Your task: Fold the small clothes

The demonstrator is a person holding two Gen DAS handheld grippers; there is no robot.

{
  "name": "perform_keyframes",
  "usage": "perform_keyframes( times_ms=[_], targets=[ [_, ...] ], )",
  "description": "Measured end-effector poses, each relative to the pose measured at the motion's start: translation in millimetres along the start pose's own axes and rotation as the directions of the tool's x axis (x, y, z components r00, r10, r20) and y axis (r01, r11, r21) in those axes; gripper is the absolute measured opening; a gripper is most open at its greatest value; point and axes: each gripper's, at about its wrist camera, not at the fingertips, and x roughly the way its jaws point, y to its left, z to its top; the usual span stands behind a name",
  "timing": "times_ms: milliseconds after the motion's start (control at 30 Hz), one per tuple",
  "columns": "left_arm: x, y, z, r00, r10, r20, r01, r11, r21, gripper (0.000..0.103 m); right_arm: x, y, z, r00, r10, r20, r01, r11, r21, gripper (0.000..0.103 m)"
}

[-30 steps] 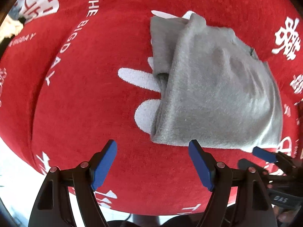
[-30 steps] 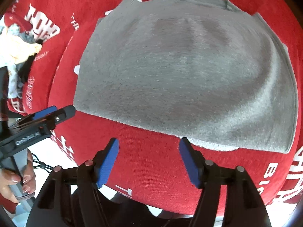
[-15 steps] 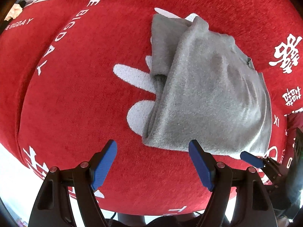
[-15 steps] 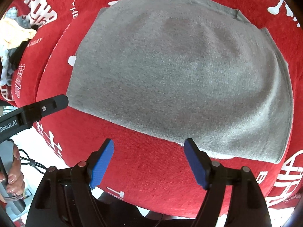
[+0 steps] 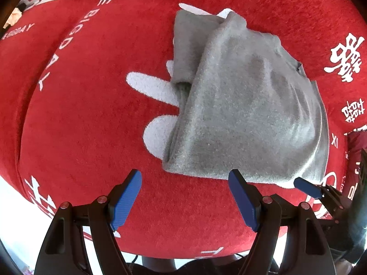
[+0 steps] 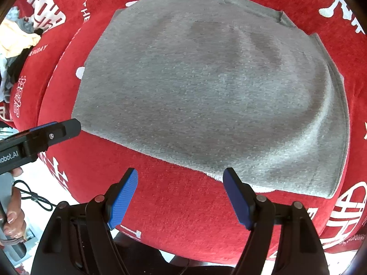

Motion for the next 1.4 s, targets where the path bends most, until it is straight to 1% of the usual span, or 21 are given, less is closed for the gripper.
perform_keyframes(
  times_ms=[33, 133, 167, 200, 367, 433, 600, 767, 900, 1133, 1233, 1400],
  targets=[
    [0, 0, 0, 1.0, 0.009, 0.007, -0.009, 1.0, 0.0, 0.079, 0, -1, 0, 1.0, -0.002, 0.0, 0.002, 1.0, 0.0, 0.08],
    [1, 1, 1, 0.999, 0.034, 0.001, -0.034, 0.999, -0.003, 0.103, -1, -1, 0, 1.0, -0.005, 0.0, 0.005, 1.0, 0.0, 0.08],
    [2, 0, 1, 0.999, 0.053, -0.003, -0.053, 0.999, 0.0, 0.103, -1, -3, 1, 1.0, -0.003, 0.0, 0.003, 1.0, 0.002, 0.08],
    [3, 0, 0, 0.998, 0.057, -0.007, -0.057, 0.998, 0.006, 0.103, -1, -3, 0, 1.0, -0.001, 0.0, 0.001, 1.0, 0.002, 0.08],
    [2, 0, 0, 0.998, 0.057, -0.004, -0.057, 0.998, 0.001, 0.103, 0, -1, -3, 1.0, -0.017, 0.006, 0.017, 1.0, -0.007, 0.082],
    [2, 2, 0, 0.999, 0.044, -0.016, -0.044, 0.999, -0.008, 0.103, -1, 0, -3, 0.999, -0.031, 0.012, 0.031, 0.999, -0.011, 0.082],
    [5, 5, -2, 0.999, 0.032, -0.027, -0.032, 0.999, -0.013, 0.103, -2, -3, -4, 1.0, -0.021, 0.01, 0.021, 1.0, -0.003, 0.082],
    [10, 6, -5, 0.999, -0.014, -0.052, 0.012, 1.0, -0.024, 0.103, -2, -4, -6, 1.0, -0.011, 0.006, 0.011, 1.0, 0.004, 0.082],
    [10, 4, -7, 0.999, -0.022, -0.046, 0.021, 1.0, -0.022, 0.103, -2, -6, -8, 1.0, -0.006, 0.003, 0.006, 1.0, 0.01, 0.082],
    [10, 3, -7, 1.0, -0.009, -0.029, 0.008, 1.0, -0.011, 0.103, 1, -8, -6, 1.0, 0.004, 0.001, -0.004, 1.0, 0.019, 0.082],
    [11, 1, -7, 1.0, -0.016, -0.025, 0.015, 1.0, -0.016, 0.103, 1, -9, -6, 1.0, 0.011, 0.002, -0.011, 1.0, 0.026, 0.082],
    [12, 1, -8, 0.999, -0.019, -0.026, 0.018, 1.0, -0.021, 0.103, 1, -15, -6, 0.999, 0.037, 0.003, -0.037, 0.998, 0.048, 0.082]
  ],
)
